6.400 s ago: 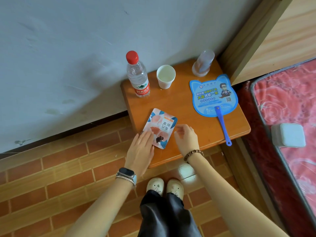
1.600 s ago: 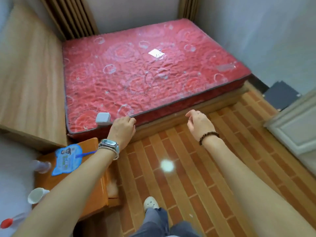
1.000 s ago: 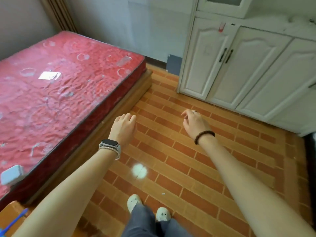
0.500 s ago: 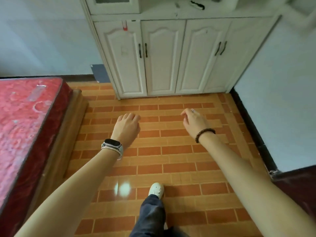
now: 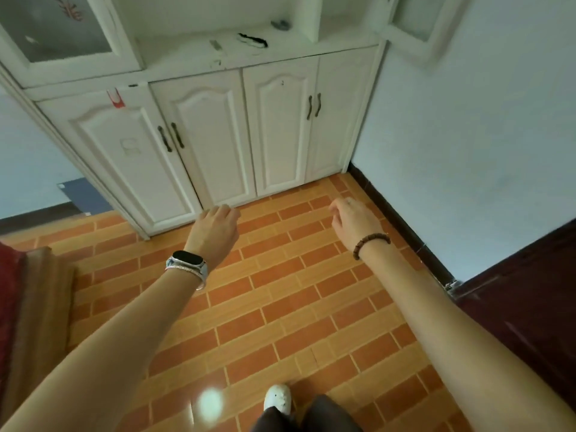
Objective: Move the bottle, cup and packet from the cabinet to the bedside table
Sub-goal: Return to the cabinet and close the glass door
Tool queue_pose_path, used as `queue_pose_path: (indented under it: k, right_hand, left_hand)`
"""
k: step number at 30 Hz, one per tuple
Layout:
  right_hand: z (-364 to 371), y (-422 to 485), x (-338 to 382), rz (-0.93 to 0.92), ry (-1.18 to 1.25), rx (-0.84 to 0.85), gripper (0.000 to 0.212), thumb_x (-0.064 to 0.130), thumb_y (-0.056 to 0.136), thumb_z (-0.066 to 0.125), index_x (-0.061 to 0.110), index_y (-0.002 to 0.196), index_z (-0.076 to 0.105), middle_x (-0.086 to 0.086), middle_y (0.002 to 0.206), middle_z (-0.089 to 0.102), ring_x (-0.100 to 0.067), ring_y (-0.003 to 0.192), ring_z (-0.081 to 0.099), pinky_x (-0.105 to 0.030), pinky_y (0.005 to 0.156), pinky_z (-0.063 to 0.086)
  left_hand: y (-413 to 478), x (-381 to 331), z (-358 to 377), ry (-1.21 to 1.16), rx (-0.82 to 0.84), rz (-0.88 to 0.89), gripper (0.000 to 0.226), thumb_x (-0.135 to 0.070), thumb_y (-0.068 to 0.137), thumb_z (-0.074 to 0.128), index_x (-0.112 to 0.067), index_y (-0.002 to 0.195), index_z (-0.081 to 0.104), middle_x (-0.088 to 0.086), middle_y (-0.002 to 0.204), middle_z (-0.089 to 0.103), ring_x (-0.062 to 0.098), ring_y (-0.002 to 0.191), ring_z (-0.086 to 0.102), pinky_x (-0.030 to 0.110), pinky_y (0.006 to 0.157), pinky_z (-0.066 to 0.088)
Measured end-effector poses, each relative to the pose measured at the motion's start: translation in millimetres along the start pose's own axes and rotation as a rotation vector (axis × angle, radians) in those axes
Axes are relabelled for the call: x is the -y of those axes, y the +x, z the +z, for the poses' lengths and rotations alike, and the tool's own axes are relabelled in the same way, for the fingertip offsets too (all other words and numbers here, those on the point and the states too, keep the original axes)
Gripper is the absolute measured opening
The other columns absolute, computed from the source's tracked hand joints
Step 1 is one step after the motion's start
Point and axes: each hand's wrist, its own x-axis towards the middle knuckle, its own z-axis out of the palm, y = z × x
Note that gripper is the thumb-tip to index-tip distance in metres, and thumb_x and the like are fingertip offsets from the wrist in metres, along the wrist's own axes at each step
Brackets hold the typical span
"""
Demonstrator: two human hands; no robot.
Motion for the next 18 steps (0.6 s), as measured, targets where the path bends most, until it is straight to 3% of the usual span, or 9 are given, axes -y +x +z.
queue_pose_path:
  k: [8, 15, 18]
  right_hand:
    - [-11.8, 21.7, -65.4, 0.153, -0.005, -0.024, 0.021, 0.018, 0.096, 0.049, 0.018, 0.115, 0.060, -0.002, 0.113, 0.061, -0.019, 0.100, 0.058, -0.026, 0.073, 0.045]
    - [-32.9, 61.2, -146.4, 0.242, 0.010, -0.055, 0.022, 0.017, 0.097, 0.046, 0.017, 0.114, 0.061, -0.003, 0.114, 0.060, -0.021, 0.102, 0.056, -0.036, 0.081, 0.051]
    - [-43.5, 86.2, -186.9, 0.253, 0.011, -0.056, 0.023, 0.016, 0.097, 0.046, 0.018, 0.114, 0.061, -0.002, 0.114, 0.059, -0.022, 0.104, 0.055, -0.033, 0.080, 0.049]
  left_hand:
    - [95.0, -42.0, 11.5, -0.039, 0.007, 0.156, 0.023, -0.014, 0.091, 0.048, -0.008, 0.110, 0.058, 0.011, 0.099, 0.061, 0.031, 0.090, 0.058, 0.044, 0.083, 0.046]
    - [189.1, -102.0, 30.1, -0.069, -0.010, 0.210, 0.021, -0.012, 0.091, 0.049, -0.008, 0.109, 0.059, 0.011, 0.098, 0.061, 0.031, 0.090, 0.058, 0.043, 0.083, 0.045]
    - [225.8, -129.0, 37.4, -0.069, -0.023, 0.227, 0.021, -0.011, 0.090, 0.051, -0.007, 0.108, 0.059, 0.012, 0.097, 0.061, 0.032, 0.089, 0.058, 0.044, 0.082, 0.046]
